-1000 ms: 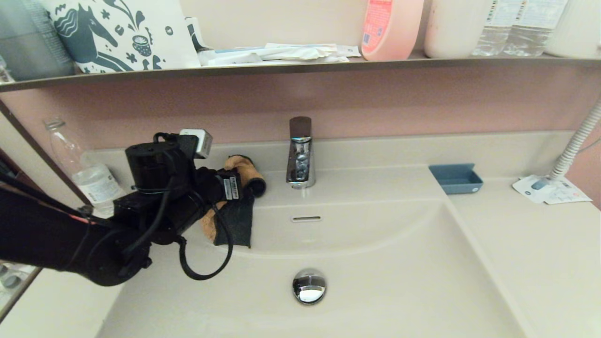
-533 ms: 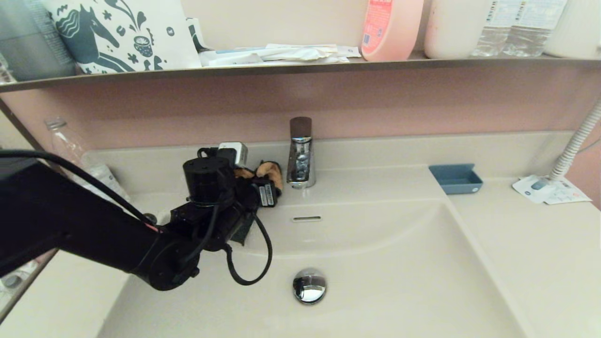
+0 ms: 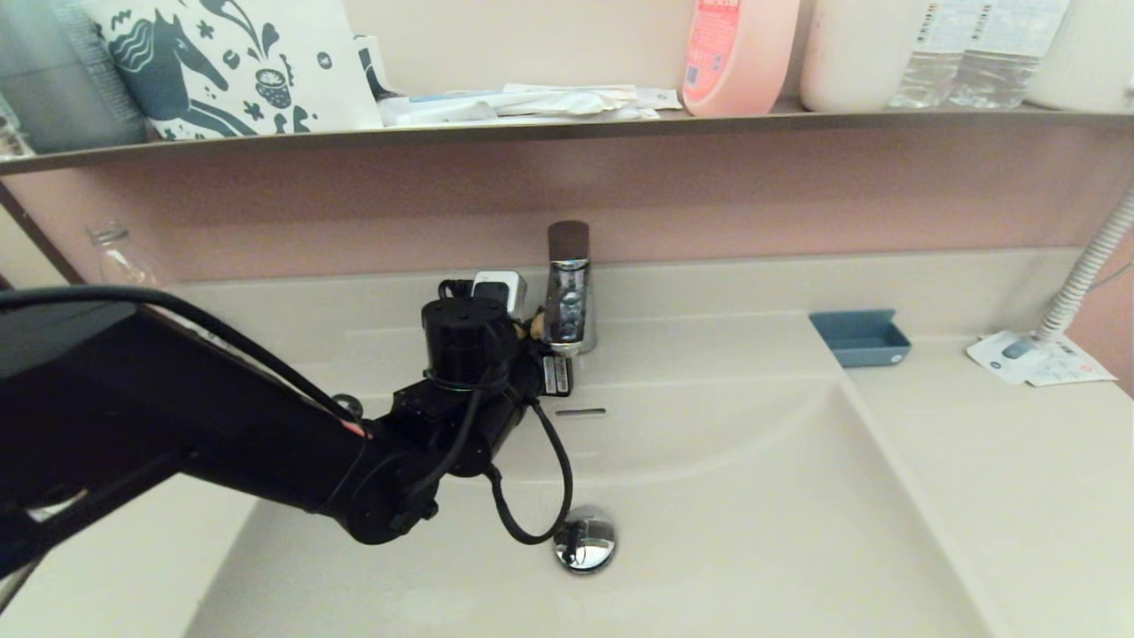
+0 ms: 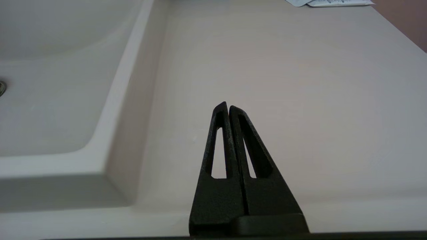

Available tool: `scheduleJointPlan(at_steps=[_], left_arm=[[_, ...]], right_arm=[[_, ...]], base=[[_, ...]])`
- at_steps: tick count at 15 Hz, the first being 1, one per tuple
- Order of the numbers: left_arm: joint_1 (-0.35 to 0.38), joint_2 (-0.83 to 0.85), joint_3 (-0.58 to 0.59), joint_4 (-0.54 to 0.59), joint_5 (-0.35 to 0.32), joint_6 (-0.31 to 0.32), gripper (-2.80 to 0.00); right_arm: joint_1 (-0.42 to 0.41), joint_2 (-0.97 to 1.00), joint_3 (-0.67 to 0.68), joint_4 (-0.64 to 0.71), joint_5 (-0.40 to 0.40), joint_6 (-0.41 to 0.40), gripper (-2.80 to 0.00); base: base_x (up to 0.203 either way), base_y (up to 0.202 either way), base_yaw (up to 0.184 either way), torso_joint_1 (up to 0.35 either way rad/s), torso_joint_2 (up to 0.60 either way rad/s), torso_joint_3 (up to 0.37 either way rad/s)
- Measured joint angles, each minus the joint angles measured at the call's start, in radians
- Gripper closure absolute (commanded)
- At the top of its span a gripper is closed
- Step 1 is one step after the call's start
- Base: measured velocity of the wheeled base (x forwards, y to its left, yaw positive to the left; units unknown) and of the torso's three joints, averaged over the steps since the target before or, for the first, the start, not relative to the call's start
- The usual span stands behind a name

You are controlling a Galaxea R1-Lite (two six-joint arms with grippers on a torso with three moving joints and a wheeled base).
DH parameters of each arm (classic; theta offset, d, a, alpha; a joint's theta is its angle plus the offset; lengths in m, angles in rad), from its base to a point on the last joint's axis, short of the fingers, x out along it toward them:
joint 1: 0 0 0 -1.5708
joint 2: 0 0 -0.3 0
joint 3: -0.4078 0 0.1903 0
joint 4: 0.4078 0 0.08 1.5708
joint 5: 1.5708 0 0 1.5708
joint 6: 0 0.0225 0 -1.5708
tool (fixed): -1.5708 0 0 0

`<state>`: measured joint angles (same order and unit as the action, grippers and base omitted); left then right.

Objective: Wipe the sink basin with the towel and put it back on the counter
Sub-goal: Wipe the sink

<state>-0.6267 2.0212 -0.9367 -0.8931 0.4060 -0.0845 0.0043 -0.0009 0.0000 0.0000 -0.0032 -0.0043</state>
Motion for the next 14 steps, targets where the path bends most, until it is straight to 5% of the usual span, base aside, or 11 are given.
scheduleJointPlan(at_steps=[4,7,14], left_arm=[[0.010,-0.002,0.017,-0.007,-0.006,-0.001,0.00],[0.086,-0.054,0.112,-0.006,-0.077,0.002,0.00],[0.427,-0.227,0.252,0.099,-0.298,0.047,0.00]], right_arm=[[0.000,0.000,0.000,0.000,0.000,0.000,0.00],[0.000,0.000,0.000,0.000,0.000,0.000,0.00],[0.000,0.000,0.000,0.000,0.000,0.000,0.00]], base=[[0.000,0.000,0.000,0.000,0.00,0.000],[0.000,0.000,0.000,0.000,0.00,0.000],[0.000,0.000,0.000,0.000,0.00,0.000]])
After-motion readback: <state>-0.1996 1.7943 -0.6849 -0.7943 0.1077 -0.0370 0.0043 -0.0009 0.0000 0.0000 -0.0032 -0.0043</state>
